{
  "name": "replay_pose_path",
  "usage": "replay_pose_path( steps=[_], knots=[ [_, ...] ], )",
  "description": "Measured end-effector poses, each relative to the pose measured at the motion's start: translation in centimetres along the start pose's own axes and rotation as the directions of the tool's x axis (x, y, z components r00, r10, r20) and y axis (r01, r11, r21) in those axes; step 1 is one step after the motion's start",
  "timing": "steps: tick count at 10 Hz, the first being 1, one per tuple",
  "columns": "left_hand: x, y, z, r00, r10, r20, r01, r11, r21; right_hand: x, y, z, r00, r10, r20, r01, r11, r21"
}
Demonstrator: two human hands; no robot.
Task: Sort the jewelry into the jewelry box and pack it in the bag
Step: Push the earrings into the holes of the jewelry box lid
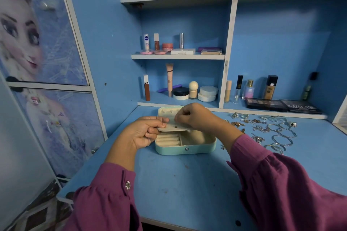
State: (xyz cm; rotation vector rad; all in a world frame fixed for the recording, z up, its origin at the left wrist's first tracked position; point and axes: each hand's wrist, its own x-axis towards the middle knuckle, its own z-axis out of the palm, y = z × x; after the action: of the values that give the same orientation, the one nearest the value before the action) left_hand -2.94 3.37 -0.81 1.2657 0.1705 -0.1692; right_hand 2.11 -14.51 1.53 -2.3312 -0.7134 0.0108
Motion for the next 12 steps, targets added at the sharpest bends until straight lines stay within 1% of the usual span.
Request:
replay_pose_path(
  steps=[1,4,6,7,9,12],
  knots=[
    [-0.01,-0.01,0.02,1.0,-0.001,0.004,0.001,1.0,0.003,-0.02,0.08,-0.13,1.0,0.002,0.003,-0.002,1.0,0.014],
    [-0.08,0.06,0.06,1.0,-0.001,-0.002,0.001,1.0,0.003,-0.14,0.06,-0.11,0.999,-0.021,0.041,0.023,0.999,-0.042],
    [-0.21,0.07,0.14,1.0,0.0,-0.007,0.0,1.0,0.009,0.01,0.2,0.01,1.0,-0.021,-0.017,0.021,1.0,0.011],
    [-0.19,0.08,0.14,1.0,-0.002,-0.005,0.002,1.0,0.009,-0.01,0.23,0.02,1.0,-0.025,0.005,0.025,1.0,-0.012],
    [-0.2,0.11,0.12,1.0,-0.003,-0.004,0.003,1.0,0.017,0.06,0.48,0.24,1.0,-0.022,-0.017,0.022,1.0,0.004],
    [-0.33,0.15,0.26,1.0,-0.006,-0.002,0.006,1.0,0.016,-0.02,0.53,0.14,1.0,-0.026,0.015,0.027,1.0,-0.012]
  ],
)
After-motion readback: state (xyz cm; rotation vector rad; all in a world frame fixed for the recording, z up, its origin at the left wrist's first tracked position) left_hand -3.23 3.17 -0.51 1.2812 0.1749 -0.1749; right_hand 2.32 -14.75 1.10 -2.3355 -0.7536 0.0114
